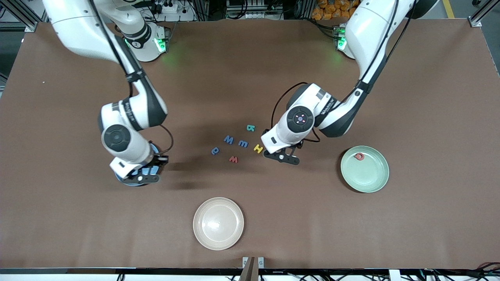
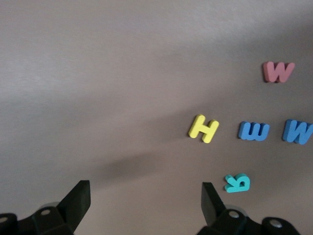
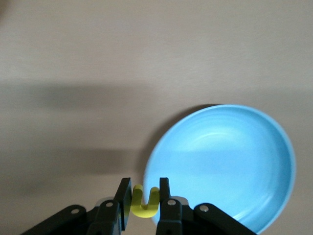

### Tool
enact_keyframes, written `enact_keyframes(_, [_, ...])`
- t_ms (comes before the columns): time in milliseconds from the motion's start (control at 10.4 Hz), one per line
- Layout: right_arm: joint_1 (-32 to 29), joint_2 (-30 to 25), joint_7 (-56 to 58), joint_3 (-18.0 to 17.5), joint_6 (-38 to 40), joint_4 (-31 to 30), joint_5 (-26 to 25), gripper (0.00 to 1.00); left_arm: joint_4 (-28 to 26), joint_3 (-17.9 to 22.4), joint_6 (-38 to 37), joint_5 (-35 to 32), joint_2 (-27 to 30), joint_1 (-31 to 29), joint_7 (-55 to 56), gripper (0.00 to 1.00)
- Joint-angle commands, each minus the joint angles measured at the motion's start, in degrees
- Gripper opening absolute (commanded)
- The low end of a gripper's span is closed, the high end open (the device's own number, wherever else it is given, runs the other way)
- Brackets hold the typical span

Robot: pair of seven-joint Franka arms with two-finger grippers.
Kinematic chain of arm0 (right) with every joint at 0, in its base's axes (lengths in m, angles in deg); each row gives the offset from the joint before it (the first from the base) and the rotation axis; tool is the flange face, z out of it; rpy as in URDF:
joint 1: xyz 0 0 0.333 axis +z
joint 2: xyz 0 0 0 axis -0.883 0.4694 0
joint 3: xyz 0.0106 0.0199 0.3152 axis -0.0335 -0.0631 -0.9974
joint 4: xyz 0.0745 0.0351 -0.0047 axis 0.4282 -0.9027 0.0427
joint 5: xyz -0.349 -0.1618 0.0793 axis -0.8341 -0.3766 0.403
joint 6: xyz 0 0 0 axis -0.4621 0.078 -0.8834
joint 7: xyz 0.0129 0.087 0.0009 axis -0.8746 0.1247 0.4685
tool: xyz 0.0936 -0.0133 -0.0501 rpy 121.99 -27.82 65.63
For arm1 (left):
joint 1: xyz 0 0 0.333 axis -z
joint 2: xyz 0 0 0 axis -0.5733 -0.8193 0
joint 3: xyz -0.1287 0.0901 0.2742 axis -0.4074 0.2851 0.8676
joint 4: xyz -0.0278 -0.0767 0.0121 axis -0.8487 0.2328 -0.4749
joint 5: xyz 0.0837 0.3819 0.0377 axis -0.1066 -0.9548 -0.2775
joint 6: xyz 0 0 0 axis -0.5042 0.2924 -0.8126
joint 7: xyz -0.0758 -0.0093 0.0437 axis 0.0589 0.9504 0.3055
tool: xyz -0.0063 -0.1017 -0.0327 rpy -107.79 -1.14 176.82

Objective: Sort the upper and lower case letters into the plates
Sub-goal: 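Carry the yellow u into the blue plate and open the right gripper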

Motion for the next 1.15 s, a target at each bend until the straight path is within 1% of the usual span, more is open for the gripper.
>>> enact_keyframes(0, [-5.27,0.21,6.26,-0.92,-0.53,-0.21,-1.89,0.28,-0.28,0.76,3.30,0.71,-1.28,1.99,0.74,1.00])
enact_keyframes(96, [-5.98,0.38,7.06,-0.83,-0.45,-0.21,-2.07,0.28,-0.37,0.93,4.53,-0.60,-2.33,3.83,1.44,1.00])
enact_keyframes(192, [-6.25,0.56,7.51,-0.83,-0.54,-0.30,-2.07,0.28,-0.11,1.28,5.68,-3.65,-3.73,4.81,3.79,1.00])
enact_keyframes(288, [-6.25,0.65,7.51,-0.92,-0.54,-0.30,-2.07,0.36,0.15,1.29,6.73,-5.69,-4.44,5.69,5.73,1.00])
enact_keyframes(384, [-6.25,0.65,7.51,-0.92,-0.63,-0.30,-2.07,0.78,0.24,1.29,6.74,-5.88,-4.88,5.78,5.92,1.00])
enact_keyframes(480, [-6.16,0.82,7.43,-0.92,-0.98,-0.30,-2.07,1.00,0.50,1.37,6.83,-6.40,-5.85,6.04,6.01,1.00])
enact_keyframes(672, [-6.25,0.83,7.42,-0.92,-1.07,-0.30,-1.98,1.00,1.03,2.16,6.83,-6.50,-6.12,6.48,5.93,1.00])
enact_keyframes(768, [-6.25,0.74,7.42,-0.92,-1.07,-0.30,-1.98,1.00,2.51,2.43,6.92,-6.58,-7.16,6.66,6.01,1.00])
enact_keyframes(1057, [-6.16,0.74,7.34,-0.92,-1.07,-0.30,-1.98,1.00,3.84,3.66,7.53,-6.59,-8.14,8.68,6.01,1.00])
